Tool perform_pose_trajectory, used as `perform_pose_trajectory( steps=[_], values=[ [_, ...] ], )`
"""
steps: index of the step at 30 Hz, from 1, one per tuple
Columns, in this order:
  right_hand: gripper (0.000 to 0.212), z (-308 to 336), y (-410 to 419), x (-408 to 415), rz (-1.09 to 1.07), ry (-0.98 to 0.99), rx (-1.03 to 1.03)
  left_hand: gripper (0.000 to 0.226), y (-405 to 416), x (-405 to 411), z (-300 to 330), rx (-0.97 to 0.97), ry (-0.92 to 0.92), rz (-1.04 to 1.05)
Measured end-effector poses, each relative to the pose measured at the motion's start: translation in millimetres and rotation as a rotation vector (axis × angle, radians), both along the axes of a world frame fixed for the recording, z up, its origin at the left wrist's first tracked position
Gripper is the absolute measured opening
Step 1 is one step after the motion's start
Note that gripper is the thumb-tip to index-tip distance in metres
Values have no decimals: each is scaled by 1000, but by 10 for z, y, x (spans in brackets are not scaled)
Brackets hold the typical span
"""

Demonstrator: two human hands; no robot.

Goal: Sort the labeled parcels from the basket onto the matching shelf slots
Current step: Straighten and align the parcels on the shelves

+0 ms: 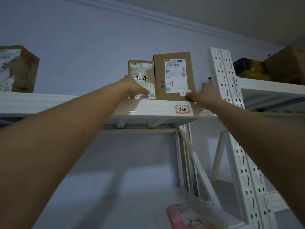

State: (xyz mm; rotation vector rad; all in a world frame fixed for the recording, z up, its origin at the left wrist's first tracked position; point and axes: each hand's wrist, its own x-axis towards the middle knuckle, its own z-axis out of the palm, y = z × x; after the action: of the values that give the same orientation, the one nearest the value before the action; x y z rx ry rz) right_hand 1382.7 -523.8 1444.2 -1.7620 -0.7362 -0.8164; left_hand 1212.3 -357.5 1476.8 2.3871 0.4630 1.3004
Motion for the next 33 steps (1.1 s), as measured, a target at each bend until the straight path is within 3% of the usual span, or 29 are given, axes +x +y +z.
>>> perform_pose_trajectory(
  steps=[7, 19, 29, 33],
  values=[
    [53, 100, 96, 219, 127, -8, -126, 73, -17, 141, 29, 48, 66, 172],
    [56, 287, 206, 385, 128, 34, -298, 72, 48, 387, 104, 61, 150, 310],
    [40, 251, 250, 441, 165, 19, -245, 67, 128, 432, 109, 70, 121, 316],
    [42, 188, 220, 427, 84, -3, -190, 78, 111, 373, 66, 56, 36, 314]
  ],
)
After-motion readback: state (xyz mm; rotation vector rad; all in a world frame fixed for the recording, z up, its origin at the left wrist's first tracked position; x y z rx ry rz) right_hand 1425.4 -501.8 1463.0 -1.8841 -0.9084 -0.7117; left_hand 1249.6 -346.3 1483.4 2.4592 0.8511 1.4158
